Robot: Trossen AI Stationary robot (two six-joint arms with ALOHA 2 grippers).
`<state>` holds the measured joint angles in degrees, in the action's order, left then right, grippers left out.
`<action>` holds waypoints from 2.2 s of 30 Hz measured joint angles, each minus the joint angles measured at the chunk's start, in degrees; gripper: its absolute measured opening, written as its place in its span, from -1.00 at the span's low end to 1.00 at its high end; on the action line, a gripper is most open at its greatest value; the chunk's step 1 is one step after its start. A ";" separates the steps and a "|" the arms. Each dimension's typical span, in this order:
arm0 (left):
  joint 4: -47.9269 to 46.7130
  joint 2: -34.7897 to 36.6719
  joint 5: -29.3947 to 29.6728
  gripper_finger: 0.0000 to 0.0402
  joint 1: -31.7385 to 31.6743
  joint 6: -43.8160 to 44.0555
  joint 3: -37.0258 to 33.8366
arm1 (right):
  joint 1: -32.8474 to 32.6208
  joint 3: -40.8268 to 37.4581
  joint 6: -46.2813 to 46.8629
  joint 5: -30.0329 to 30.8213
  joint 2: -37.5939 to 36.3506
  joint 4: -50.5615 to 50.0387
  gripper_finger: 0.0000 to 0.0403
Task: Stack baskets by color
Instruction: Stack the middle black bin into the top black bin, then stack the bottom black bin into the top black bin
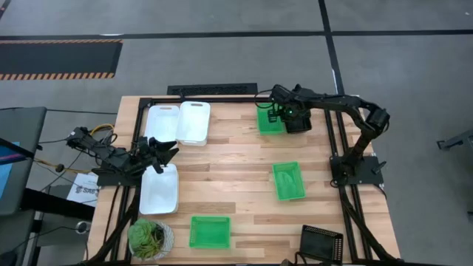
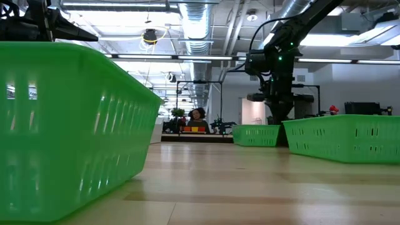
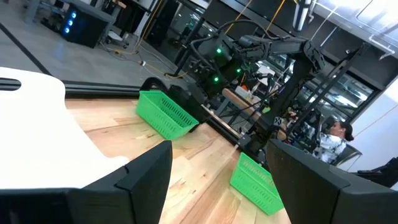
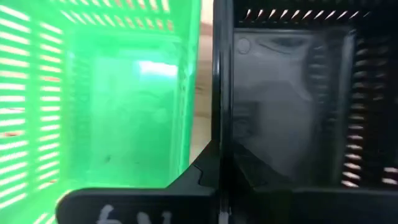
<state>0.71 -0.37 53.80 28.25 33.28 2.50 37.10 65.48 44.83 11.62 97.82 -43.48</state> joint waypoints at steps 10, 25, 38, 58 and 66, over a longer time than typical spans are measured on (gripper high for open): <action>0.02 0.01 0.00 0.24 0.00 0.42 0.00 | 0.66 0.13 -1.56 0.20 -0.10 0.66 -0.56; 0.02 0.01 -0.94 0.24 0.00 1.77 0.00 | -16.85 -0.39 5.81 -2.57 -20.57 -26.05 -0.09; 0.09 0.01 -0.75 0.24 0.00 3.02 0.00 | -65.82 -0.46 44.92 -1.40 -22.75 -25.51 -0.16; -0.15 0.01 -0.62 0.24 0.00 4.07 0.00 | -98.27 -0.46 51.33 -2.72 -4.90 -13.71 -0.16; -0.20 0.01 -0.57 0.24 0.00 4.07 0.00 | -102.01 -0.46 49.68 -2.78 -0.85 -13.72 -0.18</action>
<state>0.51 -0.36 53.23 28.25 37.34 2.50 -64.91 65.01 94.50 8.84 96.97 -57.20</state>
